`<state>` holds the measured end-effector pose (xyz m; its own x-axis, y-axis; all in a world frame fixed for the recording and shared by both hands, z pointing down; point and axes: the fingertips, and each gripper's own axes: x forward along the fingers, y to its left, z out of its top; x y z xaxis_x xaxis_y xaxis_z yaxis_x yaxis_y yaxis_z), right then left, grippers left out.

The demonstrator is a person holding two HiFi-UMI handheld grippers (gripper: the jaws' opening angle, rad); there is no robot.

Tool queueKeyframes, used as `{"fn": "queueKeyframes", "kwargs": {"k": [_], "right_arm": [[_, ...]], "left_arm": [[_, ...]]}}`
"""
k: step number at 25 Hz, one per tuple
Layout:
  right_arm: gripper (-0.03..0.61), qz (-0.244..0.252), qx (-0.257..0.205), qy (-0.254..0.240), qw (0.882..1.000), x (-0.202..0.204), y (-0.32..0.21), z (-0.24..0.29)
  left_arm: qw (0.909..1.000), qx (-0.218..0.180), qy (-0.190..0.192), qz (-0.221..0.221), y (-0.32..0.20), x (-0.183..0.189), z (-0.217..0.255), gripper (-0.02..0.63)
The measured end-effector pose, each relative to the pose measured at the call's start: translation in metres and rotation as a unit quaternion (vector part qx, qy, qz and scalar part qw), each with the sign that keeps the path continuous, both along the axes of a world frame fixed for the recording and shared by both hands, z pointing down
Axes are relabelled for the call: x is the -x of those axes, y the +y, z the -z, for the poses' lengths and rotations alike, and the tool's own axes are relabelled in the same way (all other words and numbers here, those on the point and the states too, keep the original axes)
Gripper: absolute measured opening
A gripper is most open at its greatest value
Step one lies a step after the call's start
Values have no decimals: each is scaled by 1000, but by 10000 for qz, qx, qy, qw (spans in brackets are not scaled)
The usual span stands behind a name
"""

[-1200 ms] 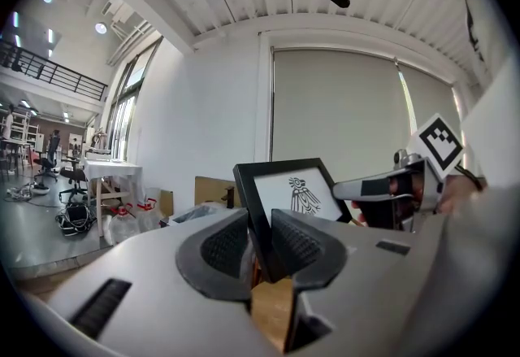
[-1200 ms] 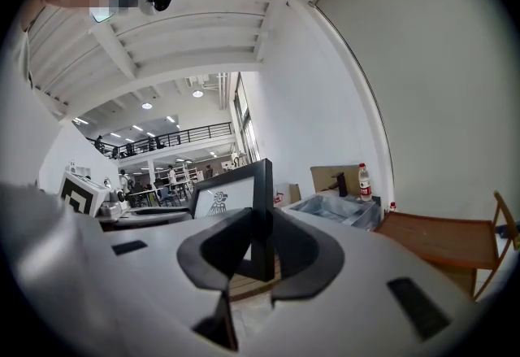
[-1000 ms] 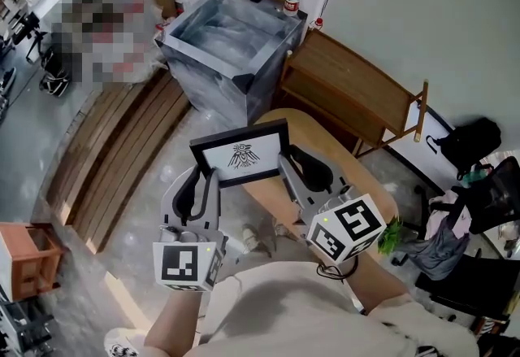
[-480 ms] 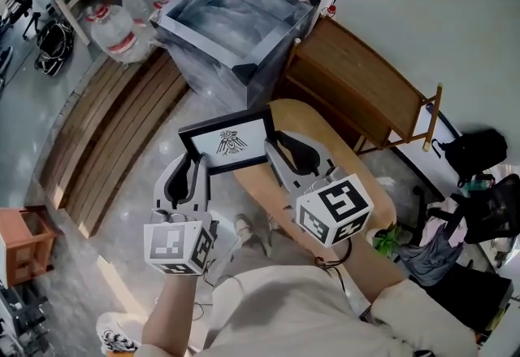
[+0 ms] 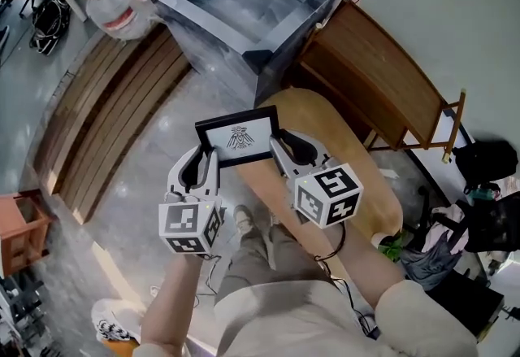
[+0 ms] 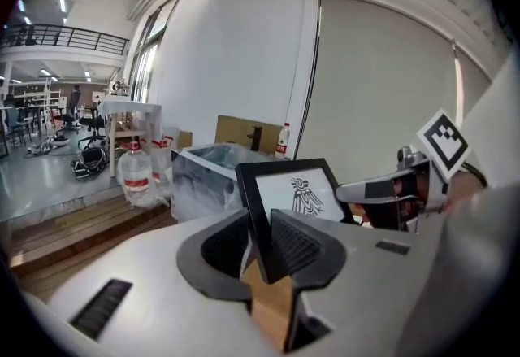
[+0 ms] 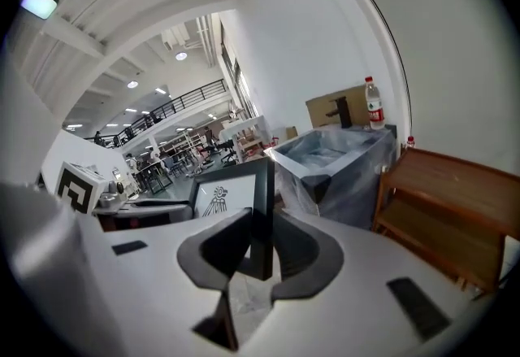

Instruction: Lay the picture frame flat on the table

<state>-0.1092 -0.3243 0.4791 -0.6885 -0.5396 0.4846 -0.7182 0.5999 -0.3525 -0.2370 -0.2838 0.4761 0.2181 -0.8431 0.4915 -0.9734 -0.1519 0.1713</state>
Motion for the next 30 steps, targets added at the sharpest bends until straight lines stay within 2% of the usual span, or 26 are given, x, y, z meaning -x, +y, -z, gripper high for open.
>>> {"fn": "queueKeyframes", "kwargs": {"k": [6,14,22,30], "right_arm": [[60,-240,649,-44,9976,0,-7,-88],[60,-309,1393,110,9897,0,-6,-214],[60,-169,1969,478,9791,2,10,-325],[60,82,2456,917,9650,6,34,-418]], "left_arm": [[9972,637,352,181,-7,1,-96,80],[9892,1337,554,240,-6,2,-219,78],[9755,2026,797,332,16,2,-332,78],[9573,2727,835,479,39,5,-432,78]]}}
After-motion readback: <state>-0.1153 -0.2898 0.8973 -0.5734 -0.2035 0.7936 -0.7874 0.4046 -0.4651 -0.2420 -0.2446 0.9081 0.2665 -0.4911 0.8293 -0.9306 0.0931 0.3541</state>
